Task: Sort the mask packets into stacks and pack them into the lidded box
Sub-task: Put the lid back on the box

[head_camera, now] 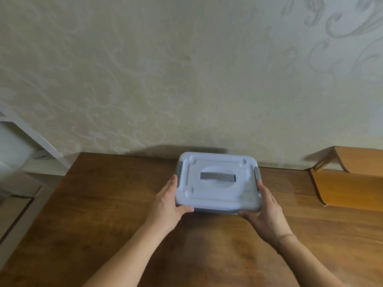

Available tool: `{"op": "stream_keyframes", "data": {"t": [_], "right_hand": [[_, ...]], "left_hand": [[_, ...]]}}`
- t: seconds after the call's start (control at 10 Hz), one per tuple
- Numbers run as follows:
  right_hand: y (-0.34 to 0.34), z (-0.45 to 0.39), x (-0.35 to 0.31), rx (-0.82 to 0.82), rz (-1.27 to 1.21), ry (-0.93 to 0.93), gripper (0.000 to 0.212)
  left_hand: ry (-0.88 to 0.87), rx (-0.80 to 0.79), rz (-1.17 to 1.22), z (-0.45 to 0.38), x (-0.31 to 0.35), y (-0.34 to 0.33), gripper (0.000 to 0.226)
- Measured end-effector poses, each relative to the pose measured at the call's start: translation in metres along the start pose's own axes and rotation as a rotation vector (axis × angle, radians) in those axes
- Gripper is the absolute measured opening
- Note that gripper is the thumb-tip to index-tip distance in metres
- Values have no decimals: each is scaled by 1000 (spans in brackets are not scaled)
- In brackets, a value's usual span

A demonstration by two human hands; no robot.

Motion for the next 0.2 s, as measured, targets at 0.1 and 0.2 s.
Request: {"op": "stream_keyframes", "data": {"t": [0.1,0.2], "right_hand": [[6,-24,-8,-8,-27,8,103],[1,-17,0,-36,-69,-78,109]], "left_hand": [[-20,9,-5,-23,13,0,100],[25,-42,42,-19,2,-6,102]]}}
Point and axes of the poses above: each hand's wrist, its own z-axis away from the middle knuckle, its own y-axis out of the back of the hand, x = y × z, the point moved 8 cm from there along -z, towards the middle knuckle
